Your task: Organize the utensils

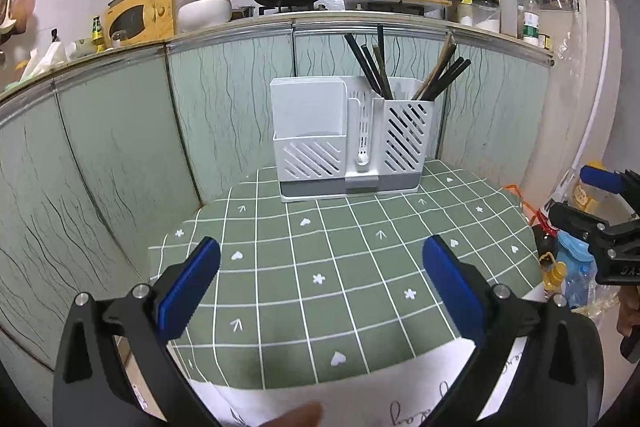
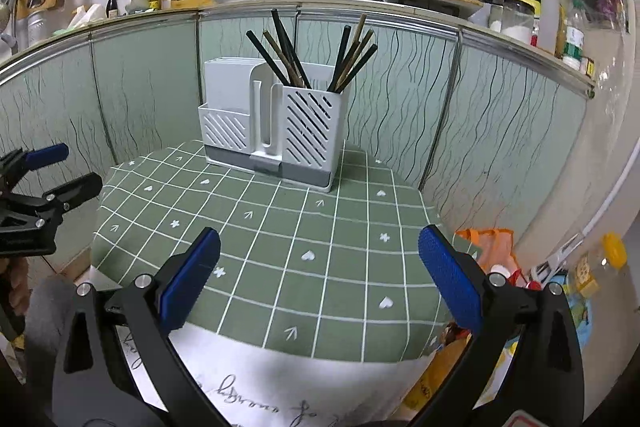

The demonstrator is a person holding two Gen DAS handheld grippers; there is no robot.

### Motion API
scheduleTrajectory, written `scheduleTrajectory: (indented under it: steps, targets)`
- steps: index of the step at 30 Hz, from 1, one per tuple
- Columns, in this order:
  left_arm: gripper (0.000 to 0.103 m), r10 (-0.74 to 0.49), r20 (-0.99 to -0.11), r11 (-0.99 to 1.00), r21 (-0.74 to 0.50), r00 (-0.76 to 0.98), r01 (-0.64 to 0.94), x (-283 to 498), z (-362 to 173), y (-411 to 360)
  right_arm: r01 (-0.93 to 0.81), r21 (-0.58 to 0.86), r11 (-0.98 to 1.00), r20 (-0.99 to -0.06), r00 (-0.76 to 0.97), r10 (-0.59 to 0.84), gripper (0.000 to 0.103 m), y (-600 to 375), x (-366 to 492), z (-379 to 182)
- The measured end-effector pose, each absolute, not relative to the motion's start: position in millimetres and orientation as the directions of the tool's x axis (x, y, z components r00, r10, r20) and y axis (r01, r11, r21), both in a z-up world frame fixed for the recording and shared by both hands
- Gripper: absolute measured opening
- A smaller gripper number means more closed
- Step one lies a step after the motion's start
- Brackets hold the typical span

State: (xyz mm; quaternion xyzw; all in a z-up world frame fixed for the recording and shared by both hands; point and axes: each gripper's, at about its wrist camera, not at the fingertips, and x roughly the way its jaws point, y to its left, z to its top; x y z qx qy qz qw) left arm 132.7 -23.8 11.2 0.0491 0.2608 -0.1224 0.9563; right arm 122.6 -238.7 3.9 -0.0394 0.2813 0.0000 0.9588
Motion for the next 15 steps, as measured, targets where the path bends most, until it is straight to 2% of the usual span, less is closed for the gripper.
scheduleTrajectory:
  steps: [3,15]
  targets:
    - [0.099,-0.227,-0.515,0.966,-0.014,0.827,0.257,126.4,7.4,-17.1,-0.020,-0.073,0.997,-0.538,0.842,-0.022,0.095,-236.1,114.0,1.9]
    - [0.099,-0.239,-0.541,0.961,-0.015,0.806,0.275,107.2,-7.9,-17.1,-0.026,-0.077,0.997,-0.528,0.849,-0.018,0.095,-227.2,90.6,-0.4]
